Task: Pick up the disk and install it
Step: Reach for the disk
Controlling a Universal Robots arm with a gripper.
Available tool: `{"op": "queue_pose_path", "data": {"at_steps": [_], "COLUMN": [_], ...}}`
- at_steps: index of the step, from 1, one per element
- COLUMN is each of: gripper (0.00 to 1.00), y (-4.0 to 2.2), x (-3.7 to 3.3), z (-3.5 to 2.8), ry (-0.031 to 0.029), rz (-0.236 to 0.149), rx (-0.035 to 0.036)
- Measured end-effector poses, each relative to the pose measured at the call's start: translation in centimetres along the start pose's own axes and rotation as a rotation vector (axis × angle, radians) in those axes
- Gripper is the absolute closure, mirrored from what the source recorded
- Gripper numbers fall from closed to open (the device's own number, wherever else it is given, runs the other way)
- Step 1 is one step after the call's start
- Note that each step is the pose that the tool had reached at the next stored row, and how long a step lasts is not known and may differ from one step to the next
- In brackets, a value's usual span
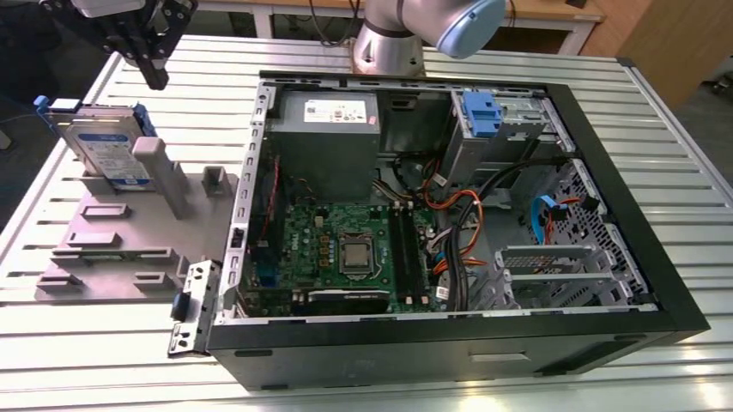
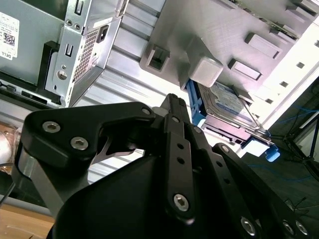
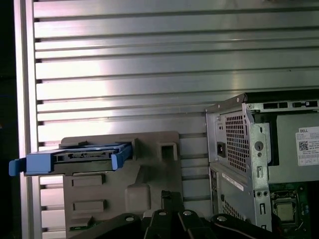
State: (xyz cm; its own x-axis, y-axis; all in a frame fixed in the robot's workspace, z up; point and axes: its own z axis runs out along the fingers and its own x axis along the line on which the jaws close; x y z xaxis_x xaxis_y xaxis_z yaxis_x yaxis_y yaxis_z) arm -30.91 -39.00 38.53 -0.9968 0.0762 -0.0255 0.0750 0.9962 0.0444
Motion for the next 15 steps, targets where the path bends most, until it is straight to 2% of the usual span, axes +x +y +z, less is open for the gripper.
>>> {"op": "queue_pose_path", "data": {"at_steps": [9,15], "gripper": [0.89,0.89], "y": [-0.01,-0.07], "x": [0.16,0.89], "z": [0.02,0.08], "ry": [0.0000,-0.0001], "rz": [0.000,0.000], "rx": [0.0000,0.0000]}}
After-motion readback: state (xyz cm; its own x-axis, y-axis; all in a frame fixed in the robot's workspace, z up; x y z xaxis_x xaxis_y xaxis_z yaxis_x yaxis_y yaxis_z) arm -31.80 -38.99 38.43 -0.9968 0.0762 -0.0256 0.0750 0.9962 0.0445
